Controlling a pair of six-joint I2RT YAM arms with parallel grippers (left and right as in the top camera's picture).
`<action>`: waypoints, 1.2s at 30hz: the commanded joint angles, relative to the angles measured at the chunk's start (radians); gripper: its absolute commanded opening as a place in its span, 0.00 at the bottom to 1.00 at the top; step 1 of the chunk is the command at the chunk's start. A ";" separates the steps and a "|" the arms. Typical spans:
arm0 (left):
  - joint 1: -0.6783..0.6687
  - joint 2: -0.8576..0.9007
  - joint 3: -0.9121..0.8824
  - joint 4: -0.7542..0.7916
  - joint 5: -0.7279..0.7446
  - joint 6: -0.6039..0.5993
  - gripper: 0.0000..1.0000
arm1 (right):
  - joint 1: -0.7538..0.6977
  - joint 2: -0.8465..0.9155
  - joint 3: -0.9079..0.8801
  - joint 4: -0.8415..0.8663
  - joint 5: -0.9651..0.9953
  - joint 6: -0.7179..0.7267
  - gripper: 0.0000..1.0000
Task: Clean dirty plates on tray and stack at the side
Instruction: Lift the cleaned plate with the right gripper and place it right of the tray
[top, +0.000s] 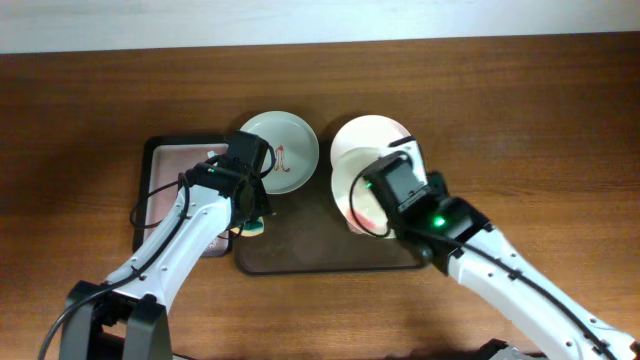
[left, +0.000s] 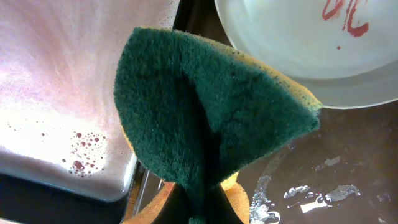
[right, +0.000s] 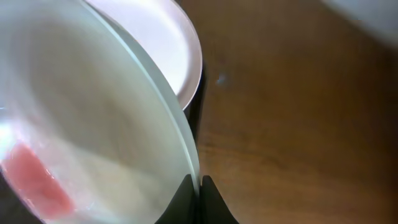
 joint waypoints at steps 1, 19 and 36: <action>0.005 -0.014 -0.005 0.005 0.004 0.016 0.00 | 0.100 -0.014 0.017 0.035 0.232 -0.079 0.04; 0.005 -0.014 -0.005 0.008 0.004 0.016 0.00 | 0.229 -0.014 0.017 0.101 0.462 -0.034 0.04; 0.005 -0.014 -0.005 0.008 0.011 0.016 0.00 | -0.613 0.003 0.014 0.013 -0.429 0.340 0.04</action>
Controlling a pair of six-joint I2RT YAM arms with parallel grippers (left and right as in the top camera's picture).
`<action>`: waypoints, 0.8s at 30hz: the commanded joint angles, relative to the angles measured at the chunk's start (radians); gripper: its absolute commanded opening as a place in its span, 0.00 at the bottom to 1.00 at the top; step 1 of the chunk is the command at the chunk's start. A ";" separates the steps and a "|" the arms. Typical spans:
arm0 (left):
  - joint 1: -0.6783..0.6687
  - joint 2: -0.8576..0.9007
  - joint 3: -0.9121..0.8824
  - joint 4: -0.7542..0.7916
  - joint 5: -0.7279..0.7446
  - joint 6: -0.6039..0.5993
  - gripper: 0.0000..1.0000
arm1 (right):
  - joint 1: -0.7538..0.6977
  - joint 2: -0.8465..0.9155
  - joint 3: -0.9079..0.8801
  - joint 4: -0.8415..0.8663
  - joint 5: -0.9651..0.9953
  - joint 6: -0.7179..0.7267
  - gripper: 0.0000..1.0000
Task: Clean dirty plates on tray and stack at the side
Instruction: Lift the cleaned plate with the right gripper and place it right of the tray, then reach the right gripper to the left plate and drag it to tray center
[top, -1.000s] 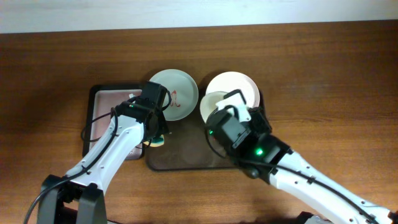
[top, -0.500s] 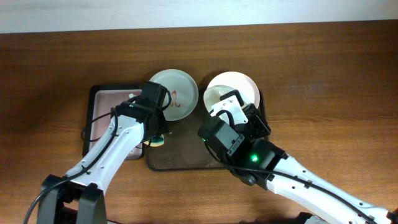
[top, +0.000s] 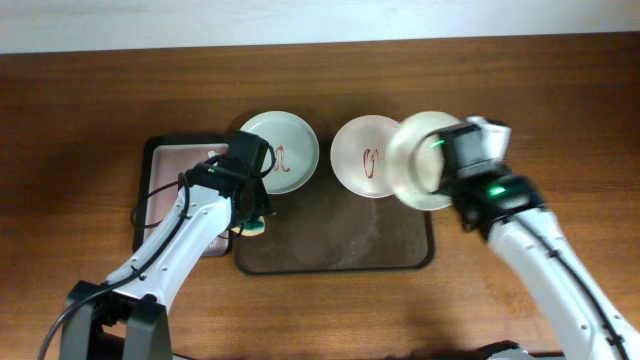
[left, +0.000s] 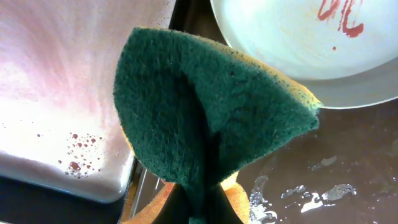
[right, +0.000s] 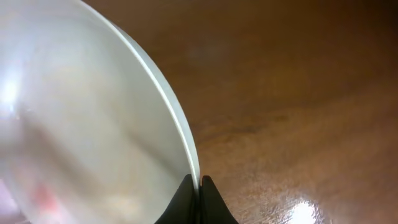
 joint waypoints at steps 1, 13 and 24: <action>0.005 -0.014 -0.004 0.002 0.003 0.016 0.00 | -0.206 0.010 0.014 -0.011 -0.278 0.045 0.04; 0.005 -0.014 -0.004 0.002 0.004 0.023 0.00 | -0.572 0.255 0.012 -0.039 -0.407 0.006 0.04; 0.013 -0.015 -0.003 0.037 0.047 0.253 0.00 | -0.491 0.240 0.139 -0.040 -0.887 -0.266 0.44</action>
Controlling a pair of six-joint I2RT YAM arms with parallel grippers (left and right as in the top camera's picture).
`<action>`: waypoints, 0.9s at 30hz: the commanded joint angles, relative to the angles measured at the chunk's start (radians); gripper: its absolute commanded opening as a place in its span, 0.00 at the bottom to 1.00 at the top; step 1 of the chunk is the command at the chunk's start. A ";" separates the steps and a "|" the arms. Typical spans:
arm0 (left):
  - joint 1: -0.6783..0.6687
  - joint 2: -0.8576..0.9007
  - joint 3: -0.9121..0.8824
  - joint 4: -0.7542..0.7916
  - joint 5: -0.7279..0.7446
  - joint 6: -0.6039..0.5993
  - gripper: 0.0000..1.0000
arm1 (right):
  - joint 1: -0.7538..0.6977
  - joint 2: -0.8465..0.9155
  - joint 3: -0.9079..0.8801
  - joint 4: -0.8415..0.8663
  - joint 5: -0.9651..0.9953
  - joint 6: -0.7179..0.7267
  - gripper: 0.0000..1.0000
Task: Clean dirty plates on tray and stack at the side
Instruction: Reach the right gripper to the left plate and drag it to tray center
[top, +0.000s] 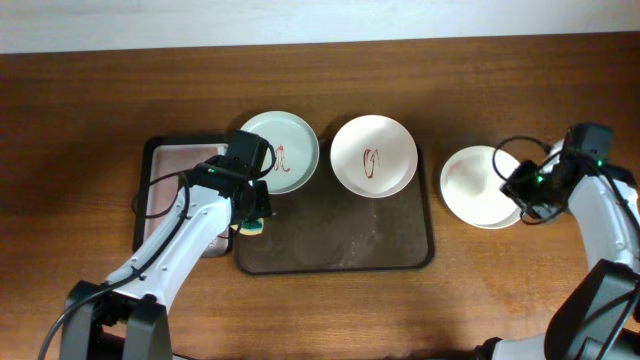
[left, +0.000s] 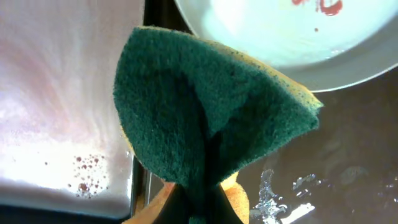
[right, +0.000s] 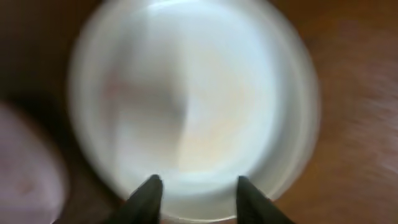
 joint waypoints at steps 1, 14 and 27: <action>0.019 -0.016 -0.002 0.029 0.071 0.094 0.00 | 0.119 -0.036 0.123 -0.047 -0.179 -0.150 0.45; 0.139 -0.053 0.002 0.035 0.097 0.097 0.00 | 0.661 0.041 0.190 0.174 -0.175 -0.125 0.66; 0.167 -0.055 0.002 0.035 0.109 0.079 0.00 | 0.848 0.346 0.190 0.431 -0.150 0.121 0.58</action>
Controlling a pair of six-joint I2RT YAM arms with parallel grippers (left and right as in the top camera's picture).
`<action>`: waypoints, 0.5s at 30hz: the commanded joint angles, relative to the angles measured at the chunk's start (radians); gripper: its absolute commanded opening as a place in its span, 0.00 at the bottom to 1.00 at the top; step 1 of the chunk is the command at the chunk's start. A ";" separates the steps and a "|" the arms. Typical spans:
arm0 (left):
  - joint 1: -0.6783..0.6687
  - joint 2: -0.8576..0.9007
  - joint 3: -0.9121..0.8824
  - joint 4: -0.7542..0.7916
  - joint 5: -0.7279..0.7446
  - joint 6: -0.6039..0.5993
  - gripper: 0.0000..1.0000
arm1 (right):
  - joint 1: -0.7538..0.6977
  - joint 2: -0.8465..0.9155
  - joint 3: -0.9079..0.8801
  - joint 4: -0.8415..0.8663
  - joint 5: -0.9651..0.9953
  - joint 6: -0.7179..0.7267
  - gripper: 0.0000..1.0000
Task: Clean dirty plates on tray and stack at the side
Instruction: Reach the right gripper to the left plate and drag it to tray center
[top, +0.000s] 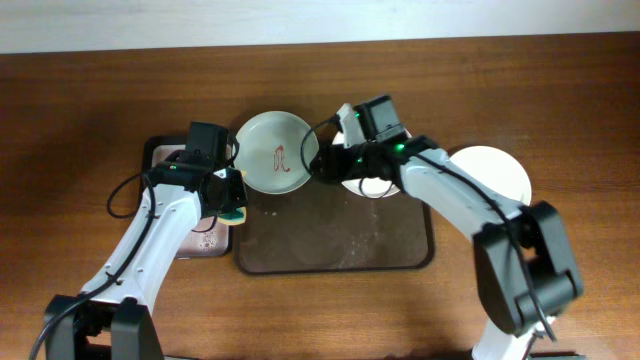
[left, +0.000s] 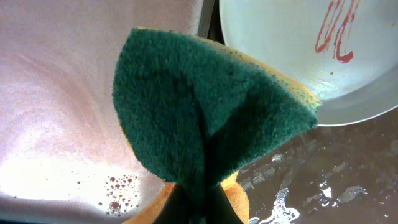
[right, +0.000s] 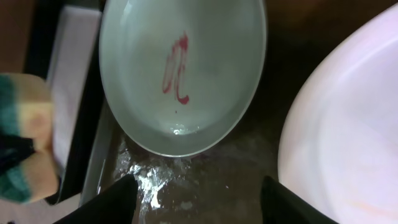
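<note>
A pale green plate (top: 275, 166) with red smears lies at the tray's back left, also in view as the green plate (right: 186, 68). The white plate (right: 348, 143) next to it is mostly hidden under my right arm in the overhead view. Another white plate (top: 492, 176) rests on the table to the right of the tray. My right gripper (top: 322, 165) hangs open over the wet tray between the two plates, holding nothing. My left gripper (left: 202, 205) is shut on a green and yellow sponge (left: 205, 118) at the basin's right edge.
A dark brown tray (top: 335, 250) with water spots fills the middle. A black basin (top: 160, 150) of pinkish soapy water (left: 74, 93) stands to its left. Bare wooden table (top: 520, 90) surrounds them.
My right gripper was open at the white plate on the table at the right; it is now over the tray beside the green plate. My left gripper has shifted left with the sponge.
My right gripper was shut on the rim of a white plate above the tray. Then it held that plate past the tray's right edge. Then the plate lay on the table with the gripper open. The left gripper kept the sponge throughout.
</note>
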 joint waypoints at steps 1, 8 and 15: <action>0.003 -0.023 0.002 0.003 0.012 -0.006 0.00 | 0.035 0.062 0.010 0.015 0.054 0.101 0.58; 0.003 -0.023 0.002 0.003 0.023 -0.006 0.00 | 0.083 0.122 0.010 0.076 0.137 0.200 0.54; 0.003 -0.023 0.002 0.002 0.026 -0.006 0.00 | 0.117 0.123 0.009 0.063 0.251 0.363 0.51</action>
